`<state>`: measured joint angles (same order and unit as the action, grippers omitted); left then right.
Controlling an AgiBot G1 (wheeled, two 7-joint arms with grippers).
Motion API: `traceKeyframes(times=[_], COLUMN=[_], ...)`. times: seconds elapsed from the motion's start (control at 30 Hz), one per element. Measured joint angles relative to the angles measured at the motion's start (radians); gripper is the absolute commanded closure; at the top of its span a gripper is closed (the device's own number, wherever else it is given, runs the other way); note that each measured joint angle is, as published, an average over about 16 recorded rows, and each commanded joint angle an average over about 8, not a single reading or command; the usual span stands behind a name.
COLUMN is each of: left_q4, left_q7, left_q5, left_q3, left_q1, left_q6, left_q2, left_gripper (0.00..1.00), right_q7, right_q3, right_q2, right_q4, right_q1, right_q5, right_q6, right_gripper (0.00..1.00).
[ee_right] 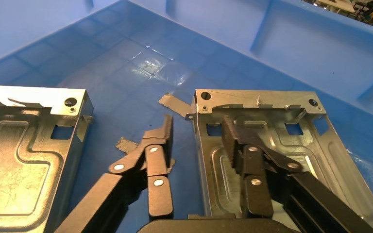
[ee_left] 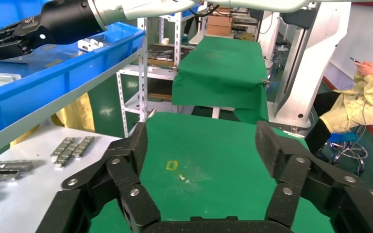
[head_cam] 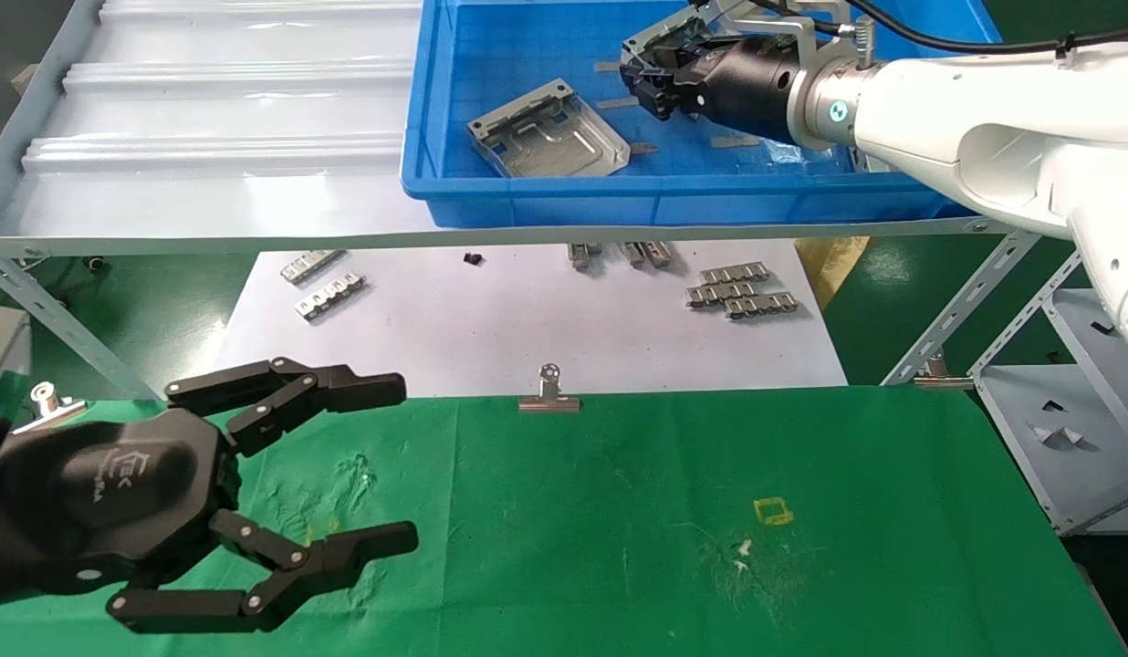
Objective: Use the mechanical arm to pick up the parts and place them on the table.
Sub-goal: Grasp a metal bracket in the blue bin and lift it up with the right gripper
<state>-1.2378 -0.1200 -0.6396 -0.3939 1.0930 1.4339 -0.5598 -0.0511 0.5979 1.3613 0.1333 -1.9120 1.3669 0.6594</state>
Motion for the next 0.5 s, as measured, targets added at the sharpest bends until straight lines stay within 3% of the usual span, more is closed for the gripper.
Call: traceKeyframes(times=[0.5], left_q4=[0.0], left_q7=[0.0], left_q5=[0.0], left_q3=[0.0], left_q1=[0.0], left_q6=[0.0], left_q2=[0.0], left_gripper=[0.0], right_q7=[-0.049], right_q3=[0.062], right_q2=[-0.015], right_q4=[0.022], right_q1=[-0.013], right_q5=[0.002], right_q6=[0.028], right_gripper=[1.0])
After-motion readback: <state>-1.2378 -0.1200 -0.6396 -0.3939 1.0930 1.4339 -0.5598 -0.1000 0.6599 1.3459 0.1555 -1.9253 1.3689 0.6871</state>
